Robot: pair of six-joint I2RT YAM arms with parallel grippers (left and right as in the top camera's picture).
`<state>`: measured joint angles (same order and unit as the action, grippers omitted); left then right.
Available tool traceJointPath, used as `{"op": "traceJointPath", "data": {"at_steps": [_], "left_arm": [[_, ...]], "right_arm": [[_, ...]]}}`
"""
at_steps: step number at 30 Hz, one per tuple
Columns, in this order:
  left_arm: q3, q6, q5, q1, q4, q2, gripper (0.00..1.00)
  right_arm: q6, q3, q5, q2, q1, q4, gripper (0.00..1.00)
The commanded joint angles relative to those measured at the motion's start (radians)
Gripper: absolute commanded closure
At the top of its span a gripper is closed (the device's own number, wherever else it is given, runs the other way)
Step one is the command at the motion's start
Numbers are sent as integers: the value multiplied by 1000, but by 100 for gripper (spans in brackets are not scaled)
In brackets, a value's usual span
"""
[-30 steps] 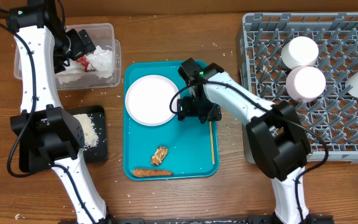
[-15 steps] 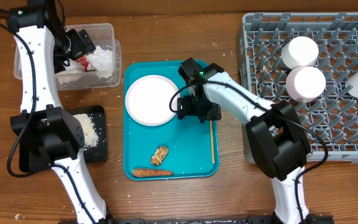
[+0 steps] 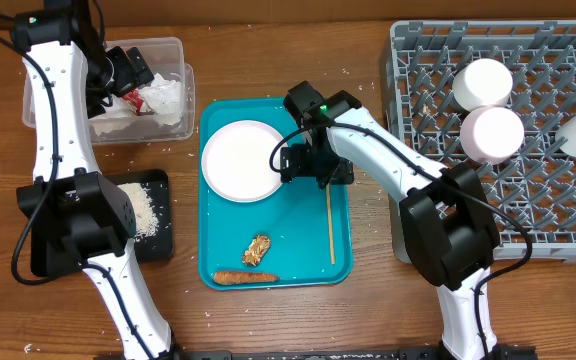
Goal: Sort waste into correct bins and load items into the dishwasher
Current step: 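Move the right gripper over the wooden stick on the teal tray, then grasp the wooden stick with the right gripper and lift it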
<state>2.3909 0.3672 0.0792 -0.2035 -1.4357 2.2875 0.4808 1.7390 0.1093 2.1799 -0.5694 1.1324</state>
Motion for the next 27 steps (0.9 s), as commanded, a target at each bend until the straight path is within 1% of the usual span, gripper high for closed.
{"op": "traceJointPath", "data": {"at_steps": [1, 7, 12, 15, 18, 20, 27], "left_arm": [[19, 6, 7, 1, 4, -11, 0], [19, 6, 7, 1, 4, -11, 0], [19, 6, 7, 1, 4, -11, 0], [20, 6, 7, 1, 4, -11, 0], [19, 6, 7, 1, 4, -11, 0], [19, 6, 7, 1, 4, -11, 0], [19, 6, 7, 1, 4, -11, 0]], "right_arm": [[-13, 13, -50, -8, 4, -21, 5], [-13, -44, -73, -7, 4, -89, 9], [-12, -64, -108, -6, 4, -108, 21], [-13, -64, -143, -6, 4, -89, 23], [-13, -69, -161, -6, 4, -89, 30], [-13, -80, -161, -6, 4, -97, 33], [-13, -122, -143, -6, 3, -95, 35]]}}
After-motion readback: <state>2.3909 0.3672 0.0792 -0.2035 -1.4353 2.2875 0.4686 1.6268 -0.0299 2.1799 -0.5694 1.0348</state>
